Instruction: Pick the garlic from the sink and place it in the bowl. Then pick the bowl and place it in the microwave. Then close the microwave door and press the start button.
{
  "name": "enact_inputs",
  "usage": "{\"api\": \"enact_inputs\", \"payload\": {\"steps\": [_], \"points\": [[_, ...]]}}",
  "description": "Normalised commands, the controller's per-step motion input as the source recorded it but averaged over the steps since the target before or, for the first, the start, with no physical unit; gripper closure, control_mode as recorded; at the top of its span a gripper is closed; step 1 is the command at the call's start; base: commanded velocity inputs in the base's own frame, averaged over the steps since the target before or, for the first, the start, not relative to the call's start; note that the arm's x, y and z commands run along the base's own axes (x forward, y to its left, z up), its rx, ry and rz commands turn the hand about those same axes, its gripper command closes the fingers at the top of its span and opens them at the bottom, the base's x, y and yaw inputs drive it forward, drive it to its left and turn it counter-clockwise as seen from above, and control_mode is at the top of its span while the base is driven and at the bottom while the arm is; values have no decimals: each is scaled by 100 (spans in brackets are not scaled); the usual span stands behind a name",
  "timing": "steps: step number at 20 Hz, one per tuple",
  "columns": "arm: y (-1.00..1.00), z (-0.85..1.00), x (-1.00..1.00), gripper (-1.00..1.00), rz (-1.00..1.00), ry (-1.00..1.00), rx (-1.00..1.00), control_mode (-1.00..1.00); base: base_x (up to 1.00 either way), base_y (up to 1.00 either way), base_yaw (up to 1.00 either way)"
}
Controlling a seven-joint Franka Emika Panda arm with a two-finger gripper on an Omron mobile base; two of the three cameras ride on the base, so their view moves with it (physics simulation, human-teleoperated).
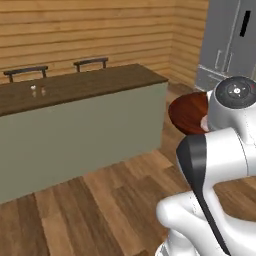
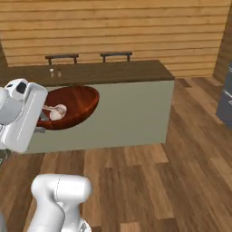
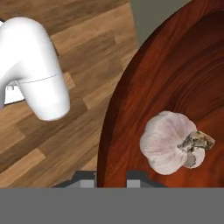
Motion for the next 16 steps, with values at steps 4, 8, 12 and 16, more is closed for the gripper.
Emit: {"api": "enact_inputs", "payload": {"steps": [4, 8, 12, 16], "points": [[0, 0, 0, 100, 0, 0, 0, 100, 0, -47, -80], [0, 0, 0, 100, 0, 0, 0, 100, 2, -58, -74], [0, 0, 0, 100, 0, 0, 0, 100, 11, -59, -70], [0, 0, 0, 100, 0, 0, 0, 100, 39, -53, -63]]}}
